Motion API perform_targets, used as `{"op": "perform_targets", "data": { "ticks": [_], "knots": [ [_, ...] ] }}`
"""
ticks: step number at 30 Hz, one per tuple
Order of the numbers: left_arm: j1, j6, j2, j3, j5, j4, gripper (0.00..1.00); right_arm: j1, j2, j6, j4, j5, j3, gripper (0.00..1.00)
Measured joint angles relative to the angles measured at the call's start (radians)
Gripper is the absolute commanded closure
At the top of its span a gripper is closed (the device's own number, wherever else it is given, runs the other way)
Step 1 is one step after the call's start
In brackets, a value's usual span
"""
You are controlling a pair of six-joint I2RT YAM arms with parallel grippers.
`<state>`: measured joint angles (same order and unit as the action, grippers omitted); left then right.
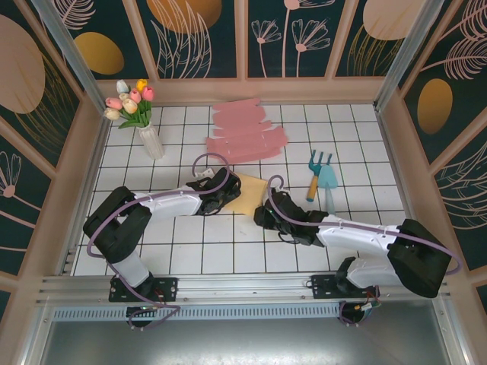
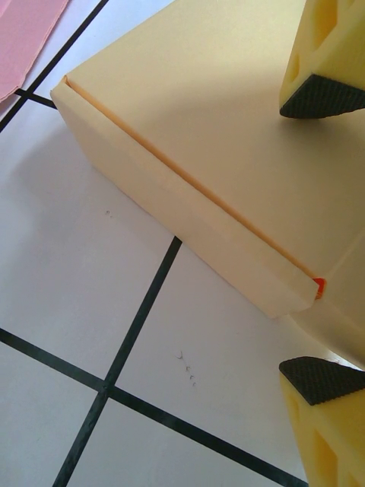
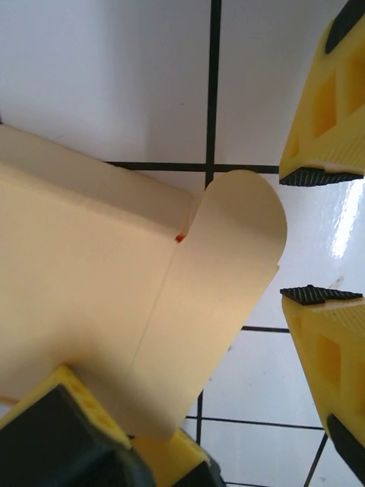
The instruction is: Fold the paper box
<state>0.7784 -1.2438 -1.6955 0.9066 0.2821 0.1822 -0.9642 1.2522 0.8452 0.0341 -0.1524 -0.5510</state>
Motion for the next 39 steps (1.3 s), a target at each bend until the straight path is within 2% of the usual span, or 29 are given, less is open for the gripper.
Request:
{"op": "perform_targets", "data": {
  "ticks": [8, 26, 30, 39],
  "knots": [
    [0.0, 0.0, -0.004, 0.0, 0.004, -0.005, 0.19, 0.0, 0.003, 0.0, 0.009, -0.04, -0.049, 0.57],
    [0.002, -0.004, -0.005, 0.0, 0.011, -0.006, 0.19, -0.02, 0.148, 0.007, -0.04, -0.011, -0.06, 0.58],
    [0.002, -0.004, -0.005, 0.0, 0.011, -0.007, 0.19, -0.023, 0.176, 0.006, -0.06, 0.004, -0.06, 0.63],
    [0.002, -0.003, -0.005, 0.0, 0.015, -0.007, 0.19, -0.043, 0.206, -0.002, -0.064, -0.004, -0.078, 0.65]
  ]
}}
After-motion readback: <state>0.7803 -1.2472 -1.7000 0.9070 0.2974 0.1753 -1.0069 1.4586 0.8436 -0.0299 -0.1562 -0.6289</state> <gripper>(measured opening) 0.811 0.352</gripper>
